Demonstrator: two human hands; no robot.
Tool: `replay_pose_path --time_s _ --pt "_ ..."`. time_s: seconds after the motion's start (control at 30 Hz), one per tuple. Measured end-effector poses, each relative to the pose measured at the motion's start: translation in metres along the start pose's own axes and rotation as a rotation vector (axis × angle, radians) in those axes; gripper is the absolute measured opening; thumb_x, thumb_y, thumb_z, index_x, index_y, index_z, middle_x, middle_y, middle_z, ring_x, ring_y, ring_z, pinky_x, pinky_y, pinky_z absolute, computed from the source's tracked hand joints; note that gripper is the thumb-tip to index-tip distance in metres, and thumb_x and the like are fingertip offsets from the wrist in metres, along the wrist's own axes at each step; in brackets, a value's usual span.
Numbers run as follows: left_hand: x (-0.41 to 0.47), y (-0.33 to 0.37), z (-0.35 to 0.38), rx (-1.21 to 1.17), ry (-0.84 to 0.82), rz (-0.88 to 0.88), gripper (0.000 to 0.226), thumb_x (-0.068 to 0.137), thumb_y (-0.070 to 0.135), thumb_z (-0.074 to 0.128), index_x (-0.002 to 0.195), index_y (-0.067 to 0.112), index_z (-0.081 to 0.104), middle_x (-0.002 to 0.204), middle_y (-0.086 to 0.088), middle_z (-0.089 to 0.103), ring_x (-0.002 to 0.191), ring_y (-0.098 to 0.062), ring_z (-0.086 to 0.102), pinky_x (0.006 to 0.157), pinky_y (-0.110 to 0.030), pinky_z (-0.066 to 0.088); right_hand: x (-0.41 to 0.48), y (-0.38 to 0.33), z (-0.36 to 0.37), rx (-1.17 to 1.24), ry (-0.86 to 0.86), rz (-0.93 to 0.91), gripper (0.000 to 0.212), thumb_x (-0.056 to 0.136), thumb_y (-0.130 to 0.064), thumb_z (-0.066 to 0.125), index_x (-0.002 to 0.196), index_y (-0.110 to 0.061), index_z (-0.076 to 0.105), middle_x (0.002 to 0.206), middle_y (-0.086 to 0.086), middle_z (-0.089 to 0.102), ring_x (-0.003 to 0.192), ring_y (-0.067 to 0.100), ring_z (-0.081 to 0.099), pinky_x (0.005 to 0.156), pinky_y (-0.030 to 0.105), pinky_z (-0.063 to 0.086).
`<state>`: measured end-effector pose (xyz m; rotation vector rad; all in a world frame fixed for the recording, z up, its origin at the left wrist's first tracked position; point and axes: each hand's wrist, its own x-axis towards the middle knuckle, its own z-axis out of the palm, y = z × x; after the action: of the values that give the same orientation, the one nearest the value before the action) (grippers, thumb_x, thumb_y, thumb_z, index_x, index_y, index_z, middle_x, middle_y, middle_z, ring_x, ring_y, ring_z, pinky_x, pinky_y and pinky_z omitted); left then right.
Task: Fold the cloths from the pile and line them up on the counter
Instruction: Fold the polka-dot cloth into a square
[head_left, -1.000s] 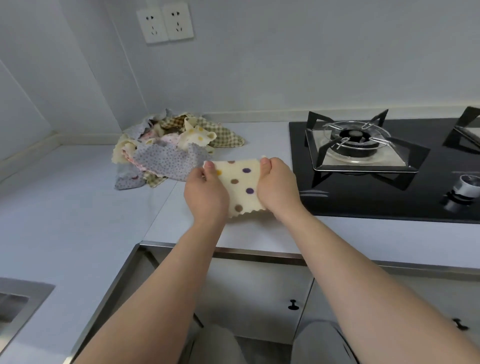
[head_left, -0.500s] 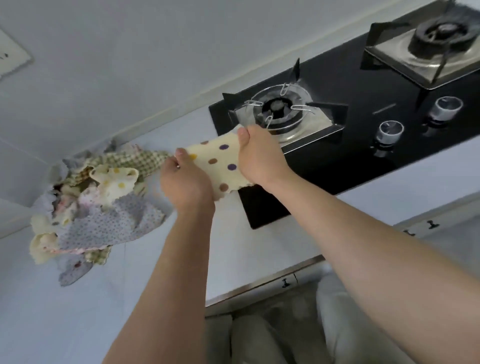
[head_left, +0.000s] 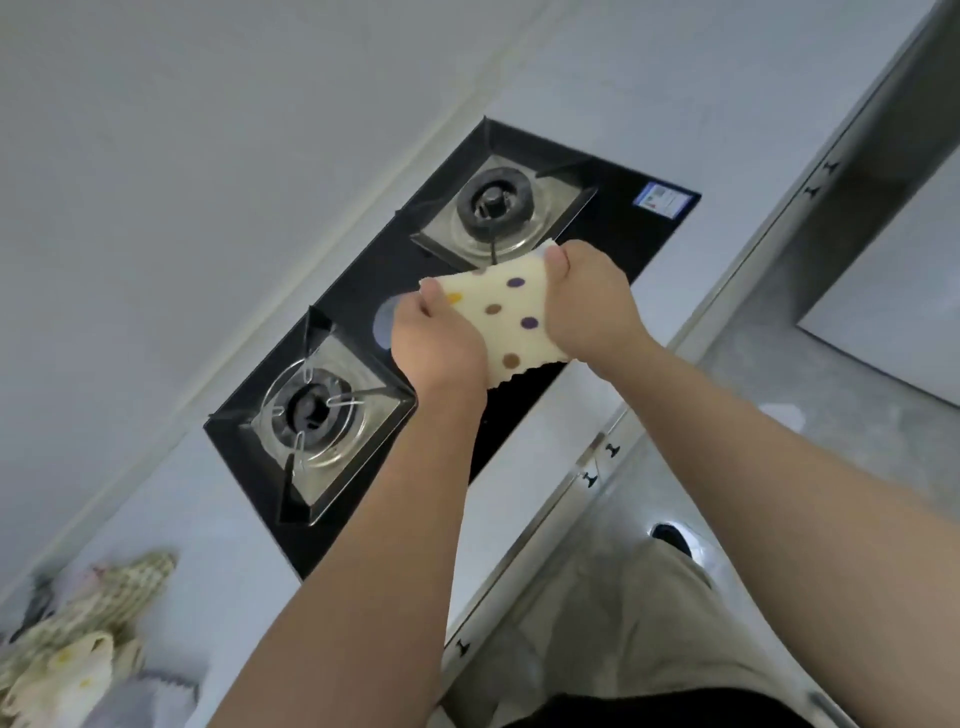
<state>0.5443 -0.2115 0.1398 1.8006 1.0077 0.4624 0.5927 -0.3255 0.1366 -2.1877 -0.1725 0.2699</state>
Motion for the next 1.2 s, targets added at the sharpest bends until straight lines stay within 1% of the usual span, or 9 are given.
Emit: replay_pose_path --time_s 0.07,0.17,0.37,0.5,0.63,0.73,0.9,1.07,1.2 --pt "-0.005 0.033 0.045 0.008 -0.068 0.005 0.038 0.106 0.039 0.036 0.077 0.018 0.047 0.066 0.006 0.045 0.058 -0.009 0.040 0.054 -0.023 0.036 0.021 0.012 -0.048 -0.098 0.006 0.016 0.029 0.105 -0.010 0.032 0.121 0.001 0.053 0.117 0.018 0.056 0.107 0.034 0.055 0.094 0.043 0.045" --pt "-0.011 0.077 0.107 0.047 -0.153 0.028 0.036 0.106 0.039 0.034 0.085 0.018 0.053 0.071 0.004 0.049 0.062 -0.008 0.043 0.054 -0.020 0.035 0.054 0.031 -0.110 -0.134 0.064 0.072 0.030 0.105 -0.007 0.031 0.122 0.005 0.052 0.123 0.025 0.055 0.113 0.041 0.052 0.094 0.044 0.044" --pt "-0.014 0.131 0.210 -0.005 -0.264 0.070 0.035 0.106 0.036 0.036 0.088 0.013 0.054 0.073 0.004 0.051 0.063 -0.008 0.046 0.052 -0.017 0.039 0.114 0.069 -0.189 -0.158 0.167 0.160 0.029 0.103 -0.007 0.033 0.122 0.003 0.052 0.123 0.023 0.055 0.111 0.040 0.054 0.094 0.044 0.045" --pt "0.000 0.143 0.260 -0.033 -0.329 0.054 0.036 0.106 0.035 0.036 0.089 0.009 0.055 0.075 0.004 0.052 0.065 -0.010 0.047 0.055 -0.016 0.038 0.155 0.092 -0.208 -0.215 0.173 0.245 0.037 0.099 -0.009 0.038 0.134 -0.002 0.048 0.127 0.014 0.053 0.110 0.031 0.054 0.086 0.031 0.042" --pt "0.025 0.144 0.310 -0.041 -0.401 -0.008 0.037 0.105 0.037 0.036 0.079 0.015 0.052 0.078 0.002 0.053 0.072 -0.015 0.052 0.067 -0.030 0.047 0.194 0.106 -0.221 -0.204 0.191 0.278 0.031 0.103 -0.009 0.033 0.126 0.001 0.052 0.123 0.018 0.055 0.110 0.037 0.054 0.094 0.042 0.046" --pt "0.047 0.147 0.344 -0.041 -0.452 -0.058 0.039 0.105 0.038 0.035 0.077 0.017 0.050 0.078 0.000 0.055 0.074 -0.019 0.054 0.072 -0.037 0.052 0.228 0.117 -0.226 -0.228 0.181 0.322 0.032 0.104 -0.012 0.032 0.127 -0.001 0.051 0.123 0.018 0.056 0.110 0.037 0.055 0.093 0.042 0.047" --pt "0.087 0.153 0.387 -0.045 -0.440 -0.137 0.038 0.105 0.039 0.035 0.090 0.011 0.058 0.082 0.001 0.061 0.075 -0.020 0.059 0.069 -0.034 0.051 0.287 0.128 -0.224 -0.229 0.139 0.350 0.032 0.104 -0.016 0.032 0.121 0.001 0.053 0.115 0.016 0.057 0.104 0.035 0.055 0.091 0.042 0.047" --pt "0.126 0.160 0.423 -0.031 -0.394 -0.174 0.037 0.107 0.038 0.034 0.094 0.011 0.057 0.079 0.005 0.057 0.069 -0.012 0.055 0.058 -0.025 0.044 0.358 0.150 -0.219 -0.091 0.146 0.402 0.037 0.107 -0.034 0.025 0.093 -0.010 0.049 0.079 -0.003 0.051 0.072 0.014 0.049 0.059 0.027 0.036" --pt "0.156 0.160 0.467 0.011 -0.325 -0.222 0.038 0.106 0.040 0.034 0.100 0.011 0.057 0.079 0.007 0.055 0.068 -0.010 0.052 0.059 -0.026 0.039 0.419 0.173 -0.219 -0.136 0.032 0.318 0.039 0.108 -0.037 0.024 0.093 -0.011 0.049 0.078 -0.004 0.050 0.075 0.015 0.049 0.068 0.029 0.035"
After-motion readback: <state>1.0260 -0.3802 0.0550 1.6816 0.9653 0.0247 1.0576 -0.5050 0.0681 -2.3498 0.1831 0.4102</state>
